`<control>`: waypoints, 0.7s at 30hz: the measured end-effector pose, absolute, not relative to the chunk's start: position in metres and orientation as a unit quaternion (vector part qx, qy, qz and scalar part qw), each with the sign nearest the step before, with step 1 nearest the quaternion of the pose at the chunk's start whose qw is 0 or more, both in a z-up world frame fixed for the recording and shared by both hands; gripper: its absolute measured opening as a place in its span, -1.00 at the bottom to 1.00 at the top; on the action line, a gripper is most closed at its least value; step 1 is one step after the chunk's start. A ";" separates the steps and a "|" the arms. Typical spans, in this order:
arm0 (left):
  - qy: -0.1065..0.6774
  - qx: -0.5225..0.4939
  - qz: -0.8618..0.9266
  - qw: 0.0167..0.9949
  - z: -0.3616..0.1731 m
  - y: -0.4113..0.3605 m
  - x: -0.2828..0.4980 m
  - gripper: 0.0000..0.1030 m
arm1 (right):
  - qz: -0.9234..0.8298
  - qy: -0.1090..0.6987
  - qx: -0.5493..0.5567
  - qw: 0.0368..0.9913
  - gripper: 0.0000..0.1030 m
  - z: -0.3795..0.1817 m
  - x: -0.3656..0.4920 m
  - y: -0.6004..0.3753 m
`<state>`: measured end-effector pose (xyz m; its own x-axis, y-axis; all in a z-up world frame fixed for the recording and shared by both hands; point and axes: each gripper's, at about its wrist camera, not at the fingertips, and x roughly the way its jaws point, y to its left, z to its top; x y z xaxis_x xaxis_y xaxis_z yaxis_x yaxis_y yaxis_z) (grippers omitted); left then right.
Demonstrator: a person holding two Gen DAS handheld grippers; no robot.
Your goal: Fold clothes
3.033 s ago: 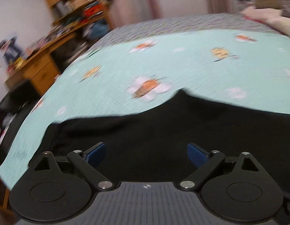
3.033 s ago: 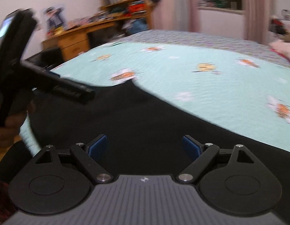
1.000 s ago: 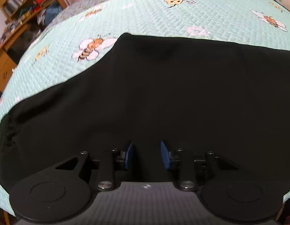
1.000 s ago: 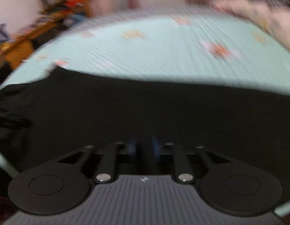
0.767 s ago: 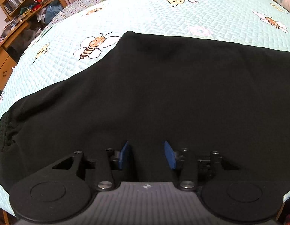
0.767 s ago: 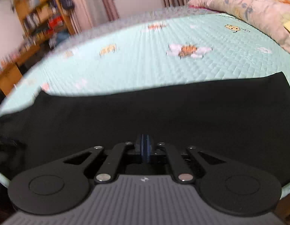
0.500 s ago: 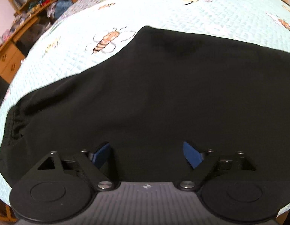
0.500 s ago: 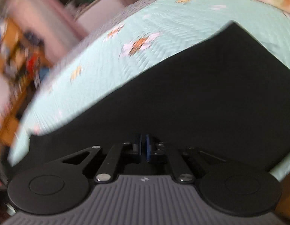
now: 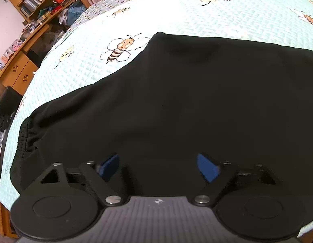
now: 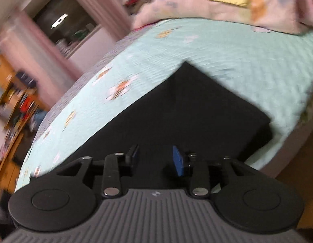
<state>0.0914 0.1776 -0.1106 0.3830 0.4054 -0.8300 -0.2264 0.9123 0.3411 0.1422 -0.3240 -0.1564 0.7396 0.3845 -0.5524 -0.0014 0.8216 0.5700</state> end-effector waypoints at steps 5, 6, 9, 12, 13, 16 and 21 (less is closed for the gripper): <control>0.525 0.093 0.177 0.827 -0.106 0.165 0.085 0.16 | 0.214 0.362 0.252 0.871 0.06 -0.152 0.139 -0.271; 0.526 0.091 0.175 0.827 -0.106 0.165 0.084 0.10 | 0.239 0.368 0.249 0.864 0.13 -0.152 0.139 -0.260; 0.525 0.083 0.167 0.830 -0.107 0.165 0.083 -0.13 | 0.260 0.394 0.235 0.850 0.13 -0.160 0.146 -0.249; 0.524 0.083 0.162 0.832 -0.108 0.163 0.082 -0.16 | 0.225 0.398 0.301 0.837 -0.59 -0.181 0.166 -0.282; 0.524 0.084 0.162 0.832 -0.108 0.163 0.082 -0.16 | 0.202 0.396 0.315 0.838 -0.73 -0.183 0.174 -0.296; 0.525 0.083 0.165 0.831 -0.109 0.163 0.084 -0.13 | 0.121 0.372 0.324 0.861 -0.74 -0.177 0.185 -0.332; 0.525 0.081 0.171 0.830 -0.110 0.165 0.086 0.00 | 0.098 0.343 0.283 0.890 0.04 -0.153 0.173 -0.328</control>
